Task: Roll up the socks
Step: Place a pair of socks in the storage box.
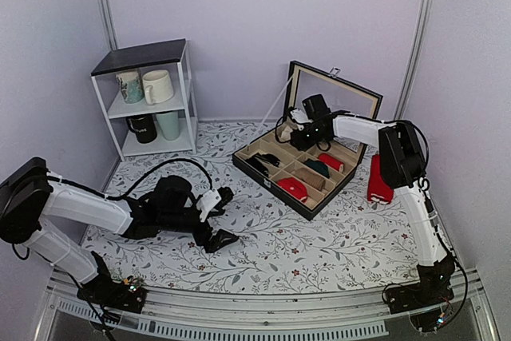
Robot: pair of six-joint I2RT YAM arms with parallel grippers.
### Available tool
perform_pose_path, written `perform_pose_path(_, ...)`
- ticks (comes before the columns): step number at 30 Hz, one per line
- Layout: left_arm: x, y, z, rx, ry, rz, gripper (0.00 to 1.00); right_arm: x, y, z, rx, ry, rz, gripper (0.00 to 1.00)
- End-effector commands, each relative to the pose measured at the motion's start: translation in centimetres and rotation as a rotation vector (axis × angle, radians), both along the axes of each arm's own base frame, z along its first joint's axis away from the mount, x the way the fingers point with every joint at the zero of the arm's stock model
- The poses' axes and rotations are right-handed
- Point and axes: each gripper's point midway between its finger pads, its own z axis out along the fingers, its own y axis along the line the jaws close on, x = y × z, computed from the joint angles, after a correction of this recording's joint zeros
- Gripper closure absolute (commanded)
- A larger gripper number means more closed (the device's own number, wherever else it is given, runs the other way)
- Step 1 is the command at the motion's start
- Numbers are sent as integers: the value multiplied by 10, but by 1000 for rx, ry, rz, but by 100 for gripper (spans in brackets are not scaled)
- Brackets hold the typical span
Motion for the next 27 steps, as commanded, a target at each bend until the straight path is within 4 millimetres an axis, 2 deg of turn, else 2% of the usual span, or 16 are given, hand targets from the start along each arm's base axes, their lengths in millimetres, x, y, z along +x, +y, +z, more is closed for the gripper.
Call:
perform_pose_path(1,3,3,-3,-2,-3,1,0,-16,-15,-41,-29,134,-47,56)
perform_pose_path(7,4,2,-2,-4,-4,2,1,-7,-12,-16,-2,76,-46,51)
perform_pose_path(23,4,3,-1,-4,-3,2,1,7,-13,29,34,-27,-72,42)
perform_pose_path(26,4,4,-1,-4,-3,2,0,7,-12,35,44,-36,-73,42)
perform_pose_path(27,4,4,-1,-4,-3,3,1,7,-11,37,49,-37,-70,46)
